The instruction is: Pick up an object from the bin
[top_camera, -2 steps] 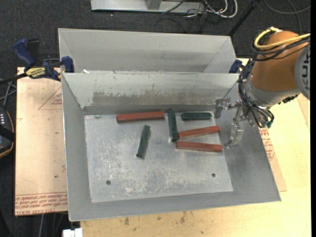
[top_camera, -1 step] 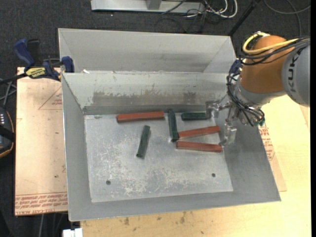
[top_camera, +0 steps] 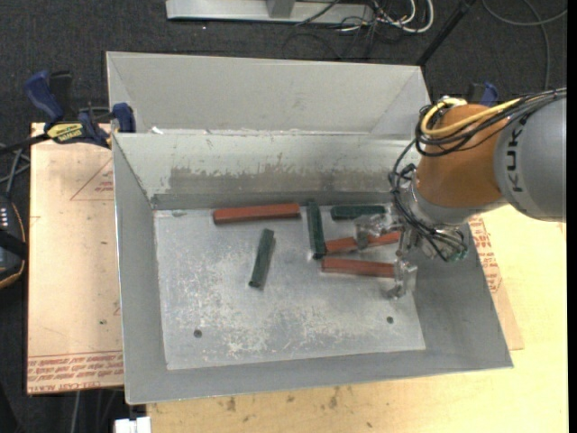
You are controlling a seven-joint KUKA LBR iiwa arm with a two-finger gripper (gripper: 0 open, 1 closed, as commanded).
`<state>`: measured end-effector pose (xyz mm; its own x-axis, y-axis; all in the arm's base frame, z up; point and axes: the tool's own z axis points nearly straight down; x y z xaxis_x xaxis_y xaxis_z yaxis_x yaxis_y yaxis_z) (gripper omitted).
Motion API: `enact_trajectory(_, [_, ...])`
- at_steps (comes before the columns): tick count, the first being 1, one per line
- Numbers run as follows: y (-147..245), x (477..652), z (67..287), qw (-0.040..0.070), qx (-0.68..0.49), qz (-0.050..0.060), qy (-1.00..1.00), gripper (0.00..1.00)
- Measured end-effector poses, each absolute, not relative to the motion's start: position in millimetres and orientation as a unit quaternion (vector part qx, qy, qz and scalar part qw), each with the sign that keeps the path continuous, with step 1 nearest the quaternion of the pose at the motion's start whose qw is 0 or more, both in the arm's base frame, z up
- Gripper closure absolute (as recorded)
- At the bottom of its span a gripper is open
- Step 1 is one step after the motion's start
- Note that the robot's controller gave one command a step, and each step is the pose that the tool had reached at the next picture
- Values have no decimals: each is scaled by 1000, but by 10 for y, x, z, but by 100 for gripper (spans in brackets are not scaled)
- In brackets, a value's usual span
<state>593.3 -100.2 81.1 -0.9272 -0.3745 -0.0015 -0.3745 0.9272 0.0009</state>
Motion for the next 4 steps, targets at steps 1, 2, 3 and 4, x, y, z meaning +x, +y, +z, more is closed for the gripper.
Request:
enact_trajectory(1, [-1046, 6325, 734, 4, -289, 0, 957, 100])
enact_trajectory(2, [-1049, 6307, 708, 1, -289, 0, 957, 0])
enact_trajectory(3, [-1050, 6307, 706, 1, -289, 0, 957, 100])
enact_trajectory(4, [-1050, 6306, 706, 1, -289, 0, 957, 100])
